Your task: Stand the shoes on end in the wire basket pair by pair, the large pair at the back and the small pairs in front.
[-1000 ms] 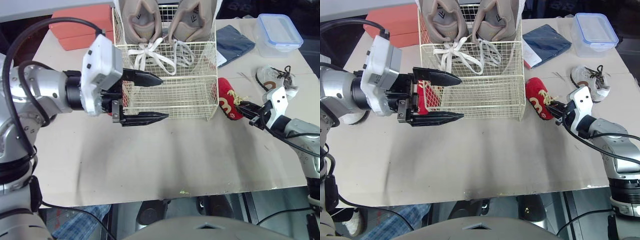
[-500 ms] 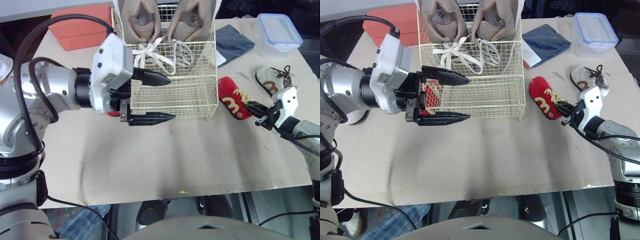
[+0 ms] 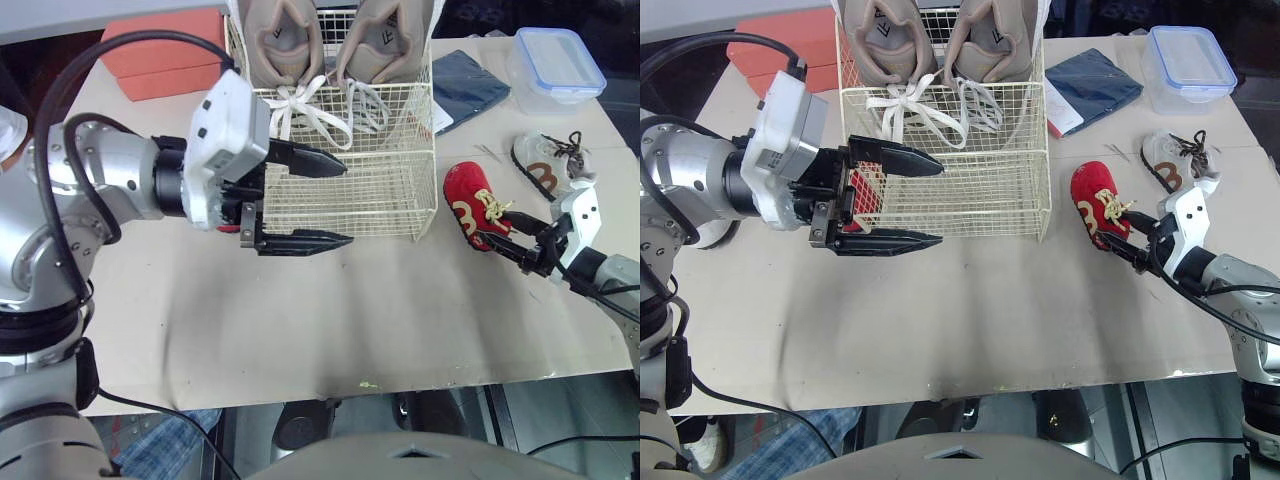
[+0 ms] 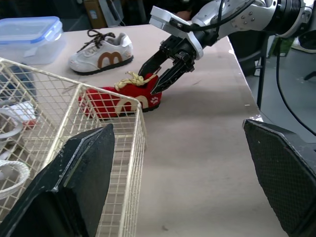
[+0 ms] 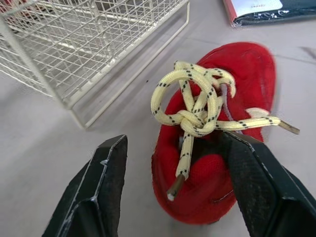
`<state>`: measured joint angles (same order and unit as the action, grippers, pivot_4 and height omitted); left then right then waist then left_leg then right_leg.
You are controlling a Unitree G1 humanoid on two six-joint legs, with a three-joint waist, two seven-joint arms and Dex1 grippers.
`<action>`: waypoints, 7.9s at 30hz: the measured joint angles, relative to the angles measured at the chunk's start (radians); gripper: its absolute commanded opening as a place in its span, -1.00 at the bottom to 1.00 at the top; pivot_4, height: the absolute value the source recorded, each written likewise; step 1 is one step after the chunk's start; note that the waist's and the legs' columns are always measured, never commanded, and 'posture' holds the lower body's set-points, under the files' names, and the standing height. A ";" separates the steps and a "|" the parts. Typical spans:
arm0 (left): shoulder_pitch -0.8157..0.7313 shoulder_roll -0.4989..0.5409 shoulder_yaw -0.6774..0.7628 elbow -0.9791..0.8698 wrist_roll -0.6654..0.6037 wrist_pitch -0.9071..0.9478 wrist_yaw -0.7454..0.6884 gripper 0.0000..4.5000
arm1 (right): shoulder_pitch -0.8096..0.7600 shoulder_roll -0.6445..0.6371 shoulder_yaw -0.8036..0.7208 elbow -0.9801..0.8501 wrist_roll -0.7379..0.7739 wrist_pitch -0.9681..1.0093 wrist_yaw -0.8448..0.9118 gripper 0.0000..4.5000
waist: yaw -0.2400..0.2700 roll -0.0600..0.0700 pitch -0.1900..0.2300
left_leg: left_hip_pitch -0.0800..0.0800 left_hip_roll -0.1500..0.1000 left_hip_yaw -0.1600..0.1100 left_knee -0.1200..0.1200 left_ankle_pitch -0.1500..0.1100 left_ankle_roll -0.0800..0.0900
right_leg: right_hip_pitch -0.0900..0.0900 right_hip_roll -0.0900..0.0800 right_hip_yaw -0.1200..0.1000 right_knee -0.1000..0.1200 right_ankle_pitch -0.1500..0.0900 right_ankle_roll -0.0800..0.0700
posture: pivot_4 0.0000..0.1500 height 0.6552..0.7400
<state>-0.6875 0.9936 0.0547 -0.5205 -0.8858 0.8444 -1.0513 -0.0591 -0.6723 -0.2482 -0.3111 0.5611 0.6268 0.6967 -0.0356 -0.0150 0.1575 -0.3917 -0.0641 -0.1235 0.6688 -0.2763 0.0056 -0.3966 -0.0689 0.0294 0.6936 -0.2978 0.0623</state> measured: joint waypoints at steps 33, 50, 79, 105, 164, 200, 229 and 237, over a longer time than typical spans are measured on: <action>0.079 0.003 -0.006 0.024 0.071 -0.095 -0.094 1.00 | 0.015 0.015 -0.006 0.070 -0.109 -0.273 0.026 0.27 | 0.001 -0.002 0.000 | 0.001 0.000 0.000 0.000 0.000 0.000 | 0.001 0.000 0.000 0.000 0.000 0.000 | 1.00 1.00; 0.069 -0.002 -0.007 0.027 0.075 -0.094 -0.110 1.00 | 0.101 0.061 -0.040 0.010 -0.076 -0.151 -0.060 0.27 | -0.001 -0.001 0.000 | 0.001 0.000 0.001 0.000 0.000 0.000 | 0.001 0.000 0.001 0.000 0.000 0.000 | 1.00 1.00; 0.062 -0.007 -0.024 0.025 0.075 -0.087 -0.109 1.00 | 0.052 0.112 0.001 0.061 -0.098 -0.145 -0.079 -0.96 | -0.003 -0.001 0.000 | 0.001 0.000 0.001 0.000 0.000 0.000 | 0.000 0.000 0.001 0.001 0.000 0.000 | 1.00 1.00; -0.064 0.062 0.059 0.223 0.028 -0.139 -0.338 1.00 | -0.261 -0.182 0.016 -0.013 -0.222 -0.830 0.414 -0.96 | -0.008 -0.001 0.005 | 0.000 0.000 0.001 0.001 0.000 0.000 | 0.000 0.000 -0.001 0.000 0.000 0.000 | 1.00 1.00; -0.005 -0.595 -0.019 0.294 0.294 -0.435 0.132 -0.73 | -0.360 0.052 0.141 -0.158 0.711 -0.183 -0.291 1.00 | 0.004 -0.004 0.007 | -0.005 -0.001 -0.002 0.004 0.000 0.000 | -0.003 -0.003 -0.001 0.000 0.000 0.000 | 1.00 1.00; 0.061 -0.205 0.060 0.163 0.253 -0.285 0.104 0.98 | -0.492 0.185 0.176 -0.190 0.381 -0.064 -0.499 -1.00 | -0.006 -0.003 0.007 | -0.005 -0.001 -0.002 0.001 0.000 0.000 | -0.005 -0.001 -0.001 0.001 0.000 0.000 | 1.00 1.00; 0.106 -0.113 0.138 0.081 0.059 -0.005 0.182 1.00 | -0.561 0.181 0.364 -0.222 -0.049 0.281 -0.586 -0.13 | -0.006 -0.003 0.007 | -0.006 -0.001 -0.001 0.001 0.000 0.000 | -0.007 -0.001 0.000 0.001 0.000 0.000 | 1.00 1.00; 0.098 -0.095 0.137 0.071 0.055 0.002 0.181 1.00 | -0.543 0.145 0.260 -0.226 -0.027 0.337 -0.526 0.97 | -0.003 -0.003 0.007 | -0.006 -0.001 -0.001 0.001 0.000 0.000 | -0.007 -0.001 0.000 0.001 0.000 0.000 | 1.00 1.00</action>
<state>-0.5893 0.8987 0.1919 -0.4492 -0.8305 0.8463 -0.8705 -0.6018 -0.5278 0.0118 -0.5373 0.5337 0.9641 0.1709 -0.0384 -0.0181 0.1643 -0.3978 -0.0651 -0.1243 0.6694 -0.2762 0.0055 -0.4036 -0.0703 0.0297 0.6945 -0.2976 0.0625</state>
